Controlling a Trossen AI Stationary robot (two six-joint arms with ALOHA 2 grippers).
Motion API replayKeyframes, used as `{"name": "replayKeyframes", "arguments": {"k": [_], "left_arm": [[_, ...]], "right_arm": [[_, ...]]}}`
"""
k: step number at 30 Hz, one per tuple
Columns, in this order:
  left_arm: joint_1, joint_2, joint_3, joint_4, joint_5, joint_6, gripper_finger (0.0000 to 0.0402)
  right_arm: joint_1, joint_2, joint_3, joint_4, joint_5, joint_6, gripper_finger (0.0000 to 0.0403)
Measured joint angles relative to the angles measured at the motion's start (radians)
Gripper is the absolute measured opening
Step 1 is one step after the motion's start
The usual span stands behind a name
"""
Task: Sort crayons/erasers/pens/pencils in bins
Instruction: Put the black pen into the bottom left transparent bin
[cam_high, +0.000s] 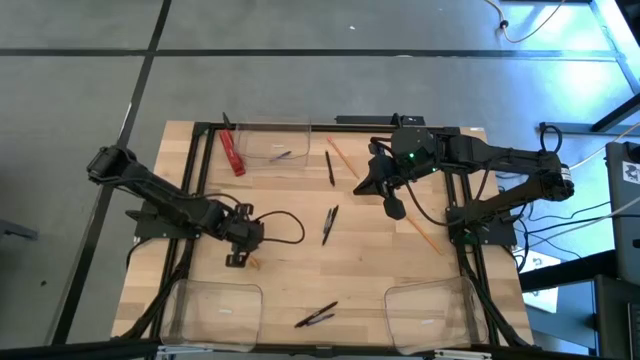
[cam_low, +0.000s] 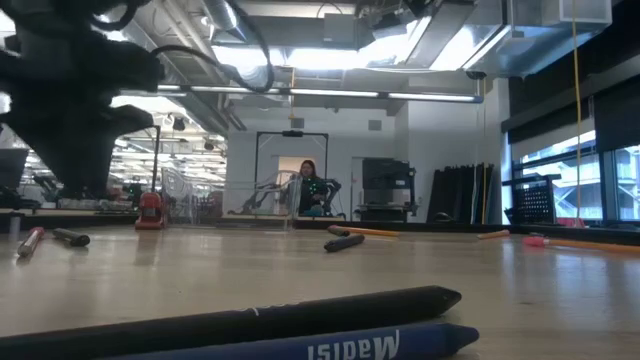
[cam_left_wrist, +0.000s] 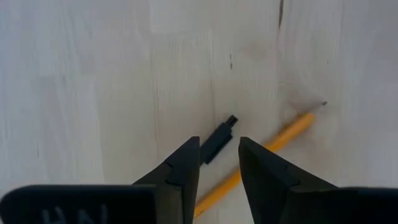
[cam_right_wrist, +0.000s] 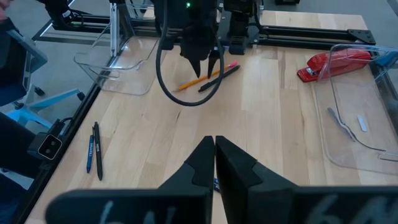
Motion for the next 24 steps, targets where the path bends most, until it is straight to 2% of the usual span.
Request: {"name": "replayKeyframes", "arguments": {"k": [7, 14, 24], "left_arm": [[0.000, 0.000, -0.050, 0.031, 0.000, 0.051, 0.0104], [0.000, 0.000, -0.101, 0.141, 0.024, 0.146, 0.0099], [0.000, 0.000, -0.133, 0.150, 0.026, 0.206, 0.0097]], "right_arm": [[0.000, 0.000, 0.000, 0.000, 0.000, 0.000, 0.0017], [0.000, 0.000, 0.000, 0.000, 0.000, 0.000, 0.0017], [0.000, 0.000, 0.000, 0.000, 0.000, 0.000, 0.0017]]}}
